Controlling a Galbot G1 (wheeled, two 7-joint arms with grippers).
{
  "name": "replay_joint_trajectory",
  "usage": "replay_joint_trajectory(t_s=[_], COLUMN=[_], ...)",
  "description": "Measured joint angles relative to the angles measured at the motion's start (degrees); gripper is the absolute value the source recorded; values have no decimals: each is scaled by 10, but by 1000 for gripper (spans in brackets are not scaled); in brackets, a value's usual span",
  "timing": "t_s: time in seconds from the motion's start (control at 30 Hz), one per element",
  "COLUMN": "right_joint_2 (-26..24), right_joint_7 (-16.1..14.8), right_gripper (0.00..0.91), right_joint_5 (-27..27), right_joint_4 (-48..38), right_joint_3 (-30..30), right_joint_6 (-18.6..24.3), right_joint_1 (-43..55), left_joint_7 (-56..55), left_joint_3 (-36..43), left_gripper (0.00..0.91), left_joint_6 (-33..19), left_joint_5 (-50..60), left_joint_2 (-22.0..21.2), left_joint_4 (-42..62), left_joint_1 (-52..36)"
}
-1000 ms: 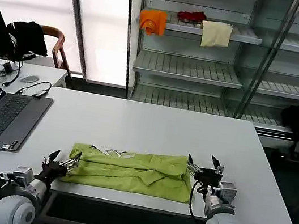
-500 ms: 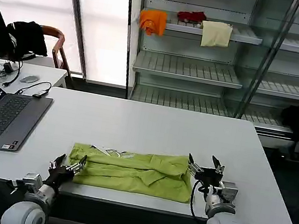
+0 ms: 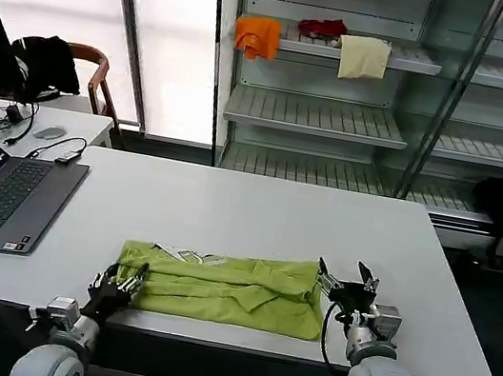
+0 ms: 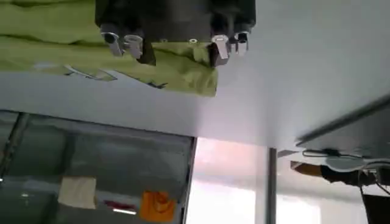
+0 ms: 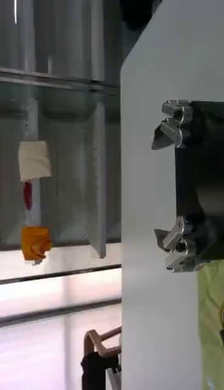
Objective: Fold and organize the clothes.
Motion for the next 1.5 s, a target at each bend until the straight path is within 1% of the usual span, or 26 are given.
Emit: replay_joint_trajectory(t_s=[0.2,0.23,0.33,0.37,0.4,0.47,0.5,0.63,0.67,1.23,1.37,1.5], right_joint_2=[0,0,1,1,1,1,1,0,0,-2,-5,-7], right_joint_7=[0,0,0,1,1,1,1,2,2,8,8,8], right_gripper=[907,907,907,907,907,907,907,907,907,907,907,907], right_joint_5=[0,0,0,0,0,0,0,0,0,6,9,12], right_joint_4=[2,2,3,3,3,4,5,7,7,8,8,8], right_joint_3=[0,0,0,0,0,0,0,1,1,2,5,8], right_joint_6=[0,0,1,1,1,1,1,1,1,1,1,2], right_joint_1=[-3,-4,-5,-5,-5,-5,-5,-6,-6,-4,-4,-4], left_joint_7=[0,0,0,0,0,1,1,1,1,11,20,33], left_joint_3=[2,2,2,2,3,4,5,5,6,-15,-28,-46], left_gripper=[252,212,212,191,191,81,40,40,0,0,0,0], left_joint_6=[-2,-2,-2,-3,-4,-6,-8,-12,-14,-24,-23,-24], left_joint_5=[8,10,15,16,18,21,23,28,29,53,65,85], left_joint_2=[-2,-1,-1,-1,-1,-1,-1,-1,-1,19,33,57], left_joint_4=[0,0,0,1,2,3,4,8,9,0,2,9], left_joint_1=[-4,-4,-7,-8,-8,-8,-8,-8,-8,-6,-12,-21])
